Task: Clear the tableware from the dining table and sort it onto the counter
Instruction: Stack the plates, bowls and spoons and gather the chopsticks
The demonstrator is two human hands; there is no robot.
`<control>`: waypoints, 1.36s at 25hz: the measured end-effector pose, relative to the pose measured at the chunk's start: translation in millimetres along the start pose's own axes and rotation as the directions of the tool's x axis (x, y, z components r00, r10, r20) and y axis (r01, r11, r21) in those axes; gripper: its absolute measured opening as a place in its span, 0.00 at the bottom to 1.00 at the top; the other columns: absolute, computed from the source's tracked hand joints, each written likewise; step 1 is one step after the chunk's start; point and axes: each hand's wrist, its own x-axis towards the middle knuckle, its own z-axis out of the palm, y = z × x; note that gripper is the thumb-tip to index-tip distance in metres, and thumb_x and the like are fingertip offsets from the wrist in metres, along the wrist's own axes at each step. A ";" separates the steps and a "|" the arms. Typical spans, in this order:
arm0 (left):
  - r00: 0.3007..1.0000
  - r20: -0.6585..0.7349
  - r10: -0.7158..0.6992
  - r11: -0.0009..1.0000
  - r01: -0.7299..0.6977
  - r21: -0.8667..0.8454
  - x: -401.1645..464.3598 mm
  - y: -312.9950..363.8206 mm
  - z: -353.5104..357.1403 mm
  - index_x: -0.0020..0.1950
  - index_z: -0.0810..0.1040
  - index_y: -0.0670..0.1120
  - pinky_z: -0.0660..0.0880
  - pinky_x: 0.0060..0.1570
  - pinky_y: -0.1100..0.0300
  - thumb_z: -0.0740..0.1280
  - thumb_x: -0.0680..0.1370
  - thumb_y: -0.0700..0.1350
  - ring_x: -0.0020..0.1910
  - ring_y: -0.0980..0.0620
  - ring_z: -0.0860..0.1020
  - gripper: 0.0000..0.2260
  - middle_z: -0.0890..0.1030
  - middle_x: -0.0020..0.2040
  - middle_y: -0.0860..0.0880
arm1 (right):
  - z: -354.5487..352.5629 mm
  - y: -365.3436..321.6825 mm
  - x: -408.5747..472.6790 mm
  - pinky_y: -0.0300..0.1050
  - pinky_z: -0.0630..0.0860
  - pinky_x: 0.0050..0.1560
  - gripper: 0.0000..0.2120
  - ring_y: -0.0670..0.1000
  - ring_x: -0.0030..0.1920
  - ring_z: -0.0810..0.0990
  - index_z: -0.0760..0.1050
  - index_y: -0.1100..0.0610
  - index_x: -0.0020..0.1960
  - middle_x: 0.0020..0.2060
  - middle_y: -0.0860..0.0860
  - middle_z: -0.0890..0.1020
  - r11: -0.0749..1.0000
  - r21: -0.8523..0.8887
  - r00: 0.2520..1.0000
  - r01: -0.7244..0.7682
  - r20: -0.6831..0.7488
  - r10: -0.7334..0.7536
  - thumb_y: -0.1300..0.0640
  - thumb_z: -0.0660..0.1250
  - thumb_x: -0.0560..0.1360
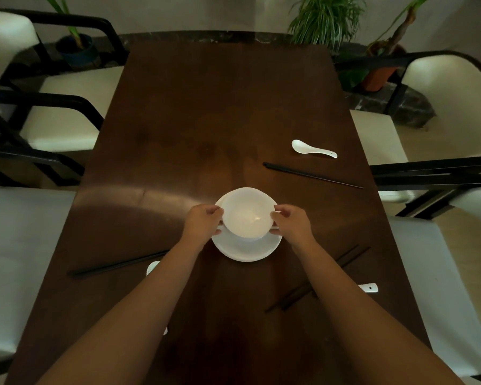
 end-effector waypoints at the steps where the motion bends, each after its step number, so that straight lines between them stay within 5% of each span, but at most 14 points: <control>1: 1.000 -0.017 -0.013 0.999 0.013 -0.046 -4.8 -2.6 -3.2 0.58 0.77 0.42 0.75 0.32 0.63 0.63 0.78 0.42 0.38 0.56 0.77 0.11 0.78 0.48 0.47 | -0.8 1.5 -5.6 0.47 0.81 0.46 0.16 0.52 0.46 0.81 0.74 0.59 0.62 0.55 0.57 0.80 1.000 -0.002 1.000 0.000 -0.025 0.000 0.58 0.66 0.75; 4: 0.986 -0.162 0.032 0.992 -0.051 -0.118 -31.4 -26.6 -30.2 0.53 0.78 0.46 0.79 0.45 0.52 0.62 0.78 0.43 0.42 0.49 0.80 0.07 0.81 0.50 0.45 | 3.7 18.7 -36.2 0.54 0.80 0.52 0.12 0.53 0.44 0.82 0.76 0.56 0.56 0.51 0.56 0.82 0.999 0.032 0.983 0.012 -0.184 -0.006 0.54 0.67 0.74; 6: 0.945 -0.307 0.112 0.993 -0.116 0.004 -59.1 -58.8 -56.3 0.53 0.78 0.46 0.77 0.47 0.53 0.64 0.77 0.46 0.45 0.49 0.80 0.08 0.81 0.48 0.46 | 18.0 31.6 -66.8 0.57 0.79 0.52 0.01 0.54 0.44 0.82 0.77 0.50 0.44 0.44 0.53 0.83 0.999 0.042 0.980 0.022 -0.198 -0.014 0.54 0.66 0.74; 8: 0.904 -0.395 0.162 0.975 -0.085 0.206 -87.7 -95.8 -76.2 0.54 0.77 0.46 0.71 0.44 0.57 0.67 0.75 0.50 0.45 0.52 0.75 0.12 0.77 0.50 0.48 | 44.4 41.0 -95.4 0.57 0.80 0.50 0.07 0.52 0.40 0.82 0.74 0.46 0.37 0.37 0.48 0.82 1.000 -0.002 0.995 0.022 -0.097 -0.022 0.54 0.66 0.74; 13: 0.959 -0.282 -0.033 0.882 0.161 0.444 -115.0 -155.9 -80.3 0.62 0.70 0.47 0.72 0.40 0.59 0.69 0.72 0.55 0.49 0.53 0.75 0.23 0.72 0.58 0.49 | 126.4 46.4 -122.5 0.54 0.80 0.52 0.06 0.52 0.44 0.82 0.79 0.55 0.49 0.45 0.53 0.83 0.988 -0.142 0.976 0.052 0.218 -0.020 0.56 0.68 0.73; 19: 0.968 -0.251 0.013 0.866 0.114 0.486 -114.4 -171.6 -84.3 0.47 0.71 0.52 0.73 0.37 0.63 0.67 0.74 0.50 0.39 0.59 0.72 0.06 0.74 0.46 0.54 | 186.7 28.3 -102.5 0.38 0.72 0.53 0.18 0.52 0.53 0.80 0.73 0.57 0.62 0.53 0.54 0.81 0.870 -0.387 0.926 0.305 0.332 -0.177 0.55 0.68 0.73; 24: 0.976 -0.213 0.052 0.855 0.066 0.514 -111.8 -172.4 -85.3 0.49 0.73 0.50 0.69 0.37 0.66 0.66 0.75 0.49 0.41 0.58 0.73 0.05 0.74 0.44 0.54 | 207.4 21.2 -93.1 0.45 0.73 0.54 0.16 0.55 0.57 0.77 0.73 0.57 0.62 0.57 0.56 0.79 0.635 -0.567 0.848 0.526 0.413 -0.334 0.60 0.64 0.75; 27: 0.986 -0.162 0.051 0.851 0.042 0.524 -114.4 -172.2 -85.9 0.48 0.73 0.51 0.69 0.37 0.67 0.66 0.75 0.48 0.41 0.58 0.74 0.04 0.75 0.44 0.54 | 203.2 21.3 -92.6 0.45 0.74 0.49 0.11 0.55 0.52 0.79 0.75 0.59 0.56 0.52 0.57 0.81 0.583 -0.603 0.838 0.544 0.419 -0.349 0.63 0.61 0.75; 31: 0.998 -0.055 -0.031 0.912 0.051 0.407 -117.2 -164.0 -90.1 0.45 0.71 0.53 0.67 0.34 0.69 0.67 0.75 0.47 0.39 0.59 0.74 0.05 0.74 0.42 0.56 | 179.1 16.8 -104.3 0.44 0.74 0.47 0.10 0.55 0.49 0.80 0.76 0.60 0.54 0.49 0.56 0.82 0.587 -0.603 0.841 0.540 0.364 -0.400 0.60 0.61 0.76; 34: 0.989 0.089 -0.115 0.993 0.115 0.013 -128.3 -150.0 -89.2 0.51 0.76 0.45 0.77 0.36 0.64 0.64 0.77 0.42 0.39 0.56 0.80 0.04 0.79 0.41 0.51 | 147.4 12.4 -122.7 0.45 0.75 0.46 0.07 0.53 0.43 0.79 0.77 0.59 0.51 0.44 0.55 0.83 0.681 -0.542 0.866 0.493 0.233 -0.442 0.60 0.63 0.74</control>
